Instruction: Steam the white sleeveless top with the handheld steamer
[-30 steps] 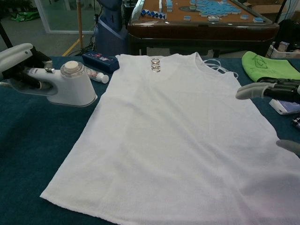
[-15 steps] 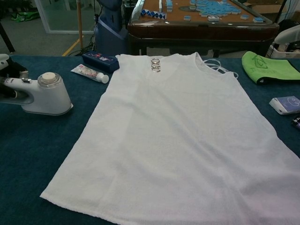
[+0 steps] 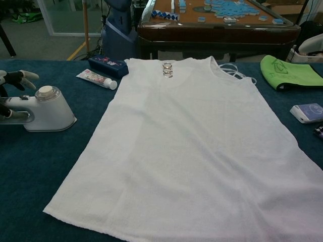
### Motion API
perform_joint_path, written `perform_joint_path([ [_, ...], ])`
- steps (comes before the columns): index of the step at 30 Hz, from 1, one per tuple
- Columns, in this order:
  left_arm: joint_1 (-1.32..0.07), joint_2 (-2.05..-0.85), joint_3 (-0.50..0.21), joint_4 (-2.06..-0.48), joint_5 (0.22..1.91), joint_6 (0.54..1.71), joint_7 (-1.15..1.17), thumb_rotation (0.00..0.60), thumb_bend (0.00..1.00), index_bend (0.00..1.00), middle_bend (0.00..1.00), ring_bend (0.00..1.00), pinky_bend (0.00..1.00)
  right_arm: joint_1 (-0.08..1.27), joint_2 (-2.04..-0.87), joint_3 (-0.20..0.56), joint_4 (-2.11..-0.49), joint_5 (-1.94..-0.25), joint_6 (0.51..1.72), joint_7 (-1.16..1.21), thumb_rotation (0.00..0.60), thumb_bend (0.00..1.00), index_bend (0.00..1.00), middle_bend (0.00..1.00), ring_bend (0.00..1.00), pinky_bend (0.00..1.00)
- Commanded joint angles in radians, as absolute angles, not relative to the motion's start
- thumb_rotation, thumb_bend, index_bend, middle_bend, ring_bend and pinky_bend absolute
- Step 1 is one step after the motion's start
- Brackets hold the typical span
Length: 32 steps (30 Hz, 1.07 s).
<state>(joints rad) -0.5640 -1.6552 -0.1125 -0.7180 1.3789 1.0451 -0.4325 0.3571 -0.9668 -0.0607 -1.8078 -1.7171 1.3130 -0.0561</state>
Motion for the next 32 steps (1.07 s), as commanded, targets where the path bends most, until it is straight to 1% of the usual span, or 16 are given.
perform_joint_path([
  [1, -0.546, -1.608, -0.116, -0.795, 1.356, 1.026, -0.378, 0.600, 0.15, 0.00, 0.06, 0.08, 0.33, 0.354, -0.966, -0.058, -1.804, -1.716, 1.315, -0.053, 0.563, 0.28, 0.00, 0.08, 0.00, 0.01],
  [4, -0.530, -1.565, -0.120, -0.870, 1.332, 1.014, -0.325, 0.600, 0.14, 0.00, 0.03, 0.04, 0.28, 0.347, -0.965, -0.053, -1.795, -1.709, 1.318, -0.043, 0.562, 0.28, 0.00, 0.08, 0.00, 0.01],
  [7, -0.509, -1.517, -0.131, -0.958, 1.307, 1.028, -0.279, 0.600, 0.14, 0.00, 0.02, 0.04, 0.28, 0.339, -0.965, -0.052, -1.782, -1.697, 1.317, -0.031, 0.564, 0.28, 0.00, 0.08, 0.00, 0.01],
  [11, -0.465, -1.457, -0.158, -1.083, 1.300, 1.130, -0.247, 0.600, 0.14, 0.00, 0.02, 0.04, 0.28, 0.327, -0.969, -0.048, -1.755, -1.667, 1.311, -0.025, 0.597, 0.28, 0.00, 0.08, 0.00, 0.01],
  [14, -0.431, -1.412, -0.158, -1.167, 1.314, 1.204, -0.211, 0.600, 0.14, 0.00, 0.03, 0.05, 0.28, 0.316, -0.975, -0.043, -1.734, -1.641, 1.311, -0.017, 0.600, 0.28, 0.00, 0.08, 0.00, 0.01],
  [19, -0.363, -1.339, -0.135, -1.307, 1.350, 1.315, -0.148, 0.600, 0.14, 0.04, 0.05, 0.06, 0.28, 0.285, -0.997, -0.025, -1.699, -1.615, 1.355, -0.025, 0.600, 0.28, 0.00, 0.11, 0.00, 0.01],
  [22, -0.321, -1.304, -0.110, -1.378, 1.369, 1.364, -0.106, 0.600, 0.14, 0.06, 0.08, 0.07, 0.28, 0.265, -1.006, -0.022, -1.690, -1.606, 1.376, -0.023, 0.600, 0.28, 0.00, 0.11, 0.00, 0.01],
  [28, -0.256, -1.247, -0.067, -1.504, 1.385, 1.422, -0.015, 0.600, 0.14, 0.06, 0.08, 0.08, 0.28, 0.228, -1.015, -0.022, -1.681, -1.588, 1.407, -0.036, 0.600, 0.28, 0.00, 0.12, 0.00, 0.01],
  [32, -0.217, -1.231, -0.054, -1.556, 1.401, 1.471, 0.009, 0.600, 0.14, 0.06, 0.08, 0.08, 0.28, 0.214, -1.020, -0.023, -1.679, -1.588, 1.415, -0.040, 0.600, 0.28, 0.00, 0.12, 0.00, 0.01],
])
